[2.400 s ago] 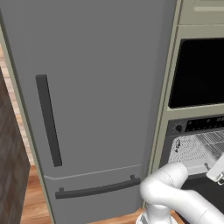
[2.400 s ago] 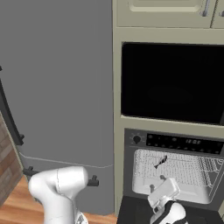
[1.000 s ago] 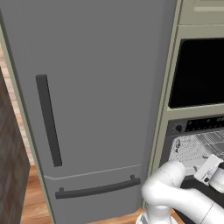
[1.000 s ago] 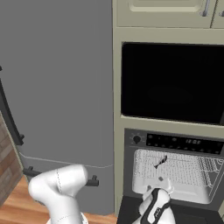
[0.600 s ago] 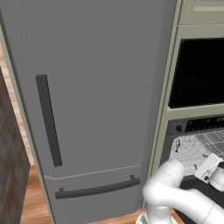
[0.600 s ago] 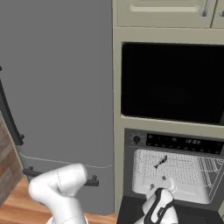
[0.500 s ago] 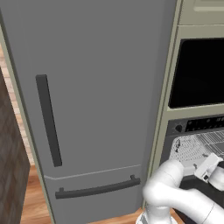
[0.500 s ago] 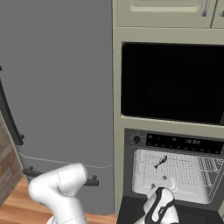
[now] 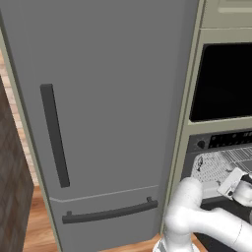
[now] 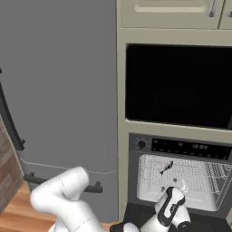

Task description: Take the fish from the oven and place it on the plate on the counter.

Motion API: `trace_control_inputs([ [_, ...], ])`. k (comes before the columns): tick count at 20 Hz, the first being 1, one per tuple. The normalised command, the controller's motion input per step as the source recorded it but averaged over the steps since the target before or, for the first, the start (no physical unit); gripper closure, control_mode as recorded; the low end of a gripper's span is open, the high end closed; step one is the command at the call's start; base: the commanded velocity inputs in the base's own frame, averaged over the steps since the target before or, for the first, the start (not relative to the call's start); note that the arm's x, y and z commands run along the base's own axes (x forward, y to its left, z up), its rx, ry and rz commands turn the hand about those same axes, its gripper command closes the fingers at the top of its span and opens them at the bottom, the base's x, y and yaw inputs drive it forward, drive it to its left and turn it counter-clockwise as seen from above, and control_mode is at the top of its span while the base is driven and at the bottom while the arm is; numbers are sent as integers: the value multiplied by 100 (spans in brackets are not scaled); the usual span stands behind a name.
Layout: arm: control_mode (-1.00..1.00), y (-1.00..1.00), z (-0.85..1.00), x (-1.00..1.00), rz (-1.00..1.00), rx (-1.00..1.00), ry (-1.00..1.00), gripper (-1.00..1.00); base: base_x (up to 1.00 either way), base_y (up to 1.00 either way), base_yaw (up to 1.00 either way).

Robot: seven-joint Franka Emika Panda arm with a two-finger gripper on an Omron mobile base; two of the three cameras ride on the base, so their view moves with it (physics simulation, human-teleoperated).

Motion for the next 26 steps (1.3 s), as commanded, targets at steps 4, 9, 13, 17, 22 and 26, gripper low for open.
trace_control_inputs([
  [4,-100,-9,-41,36,0,0,0,-100,0,0,0],
  [9,-100,-5,-58,9,0,0,-1,-100,0,0,0],
  [13,-100,-10,-59,-1,0,0,-3,-100,0,0,0],
  [17,-100,-11,-60,-1,0,0,-6,-100,0,0,0],
  [22,-100,-2,-73,0,0,0,-9,-100,0,0,0],
  [26,-100,0,-75,0,0,0,-6,-100,0,0,0],
])
